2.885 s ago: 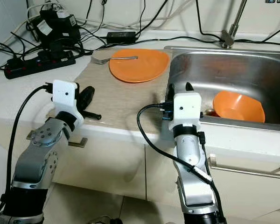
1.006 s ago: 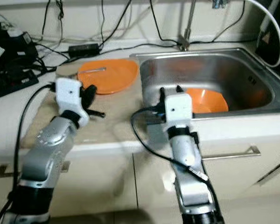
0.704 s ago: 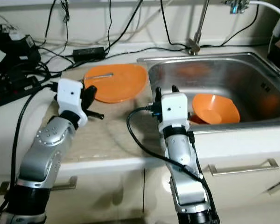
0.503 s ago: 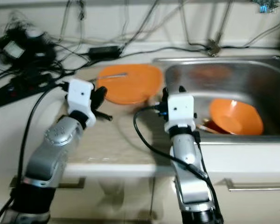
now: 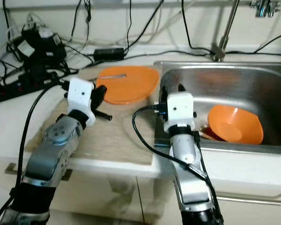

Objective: Kitchen organization

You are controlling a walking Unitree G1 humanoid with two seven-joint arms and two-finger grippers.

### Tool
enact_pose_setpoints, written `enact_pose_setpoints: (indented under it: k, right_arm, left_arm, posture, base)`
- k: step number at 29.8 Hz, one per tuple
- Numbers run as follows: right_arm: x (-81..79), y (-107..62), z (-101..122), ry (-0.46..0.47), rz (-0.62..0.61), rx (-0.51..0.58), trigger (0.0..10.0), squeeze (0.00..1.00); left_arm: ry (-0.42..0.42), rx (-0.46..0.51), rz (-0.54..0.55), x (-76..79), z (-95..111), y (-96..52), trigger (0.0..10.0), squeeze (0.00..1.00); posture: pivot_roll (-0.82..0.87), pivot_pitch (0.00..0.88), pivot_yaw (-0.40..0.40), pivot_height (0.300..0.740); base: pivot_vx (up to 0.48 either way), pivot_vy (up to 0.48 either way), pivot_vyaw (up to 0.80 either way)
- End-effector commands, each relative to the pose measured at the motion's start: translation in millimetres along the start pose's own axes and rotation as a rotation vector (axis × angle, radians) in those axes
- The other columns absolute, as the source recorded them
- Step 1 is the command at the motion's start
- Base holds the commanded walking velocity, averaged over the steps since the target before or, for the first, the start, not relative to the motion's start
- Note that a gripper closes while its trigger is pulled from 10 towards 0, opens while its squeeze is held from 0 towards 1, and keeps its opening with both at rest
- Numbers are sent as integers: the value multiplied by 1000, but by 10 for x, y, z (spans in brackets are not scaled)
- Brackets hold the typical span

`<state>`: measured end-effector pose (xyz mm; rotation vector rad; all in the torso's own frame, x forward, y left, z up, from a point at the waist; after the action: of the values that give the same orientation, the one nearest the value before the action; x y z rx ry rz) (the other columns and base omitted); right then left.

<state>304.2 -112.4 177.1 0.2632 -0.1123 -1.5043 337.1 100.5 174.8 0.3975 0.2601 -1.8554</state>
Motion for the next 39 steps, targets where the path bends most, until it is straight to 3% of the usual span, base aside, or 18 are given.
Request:
enact_pose_setpoints:
  k: [1, 9, 21, 27, 31, 34, 39]
  right_arm:
    - [-27, 3, 19, -2, 7, 11, 10000, 0]
    - [-29, 6, 22, -1, 9, 17, 10000, 0]
    - [-29, 14, 41, -7, 11, 31, 10000, 0]
    - [-44, 29, 58, -2, 10, 42, 10000, 0]
    - [-75, 37, 76, 2, 11, 54, 10000, 0]
    - [-83, 44, 89, 2, 9, 62, 10000, 0]
    - [-83, 45, 111, 2, 5, 69, 10000, 0]
  left_arm:
    - [6, -9, 16, -55, -21, -8, 10000, 0]
    - [8, -4, 16, -63, -13, 8, 10000, 0]
    - [9, 10, 3, -74, 28, 57, 10000, 0]
    - [34, 0, -88, -107, 92, 228, 10000, 0]
    - [60, 48, -217, -181, 345, 452, 10000, 0]
    - [59, 66, -253, -219, 465, 567, 10000, 0]
    - [46, 57, -374, -155, 518, 737, 10000, 0]
  posture:
    - [-40, 0, 90, 740]
    - [-41, 0, 93, 740]
    - [-43, 0, 95, 740]
    - [-36, 0, 99, 740]
    - [-36, 0, 108, 740]
    - [-41, 0, 110, 740]
    - [-53, 0, 114, 740]
  base:
    - [0, 0, 0]
    - [426, 0, 0]
    - [0, 0, 0]
    - [0, 0, 0]
    - [0, 0, 0]
    - [0, 0, 0]
    - [0, 0, 0]
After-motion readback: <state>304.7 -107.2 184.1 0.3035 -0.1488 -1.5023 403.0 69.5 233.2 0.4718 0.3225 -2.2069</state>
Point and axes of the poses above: a point about 5 cm out from each wrist's last joint towards the gripper, its own y axis pointing out of the wrist towards the gripper, its own z axis along the axis of the wrist's last joint, x = y × z, the point moved 3 cm from there along y, pointing out of the wrist towards the gripper, and after that the axes turned 15 degrees about y, right-handed, at the moved point
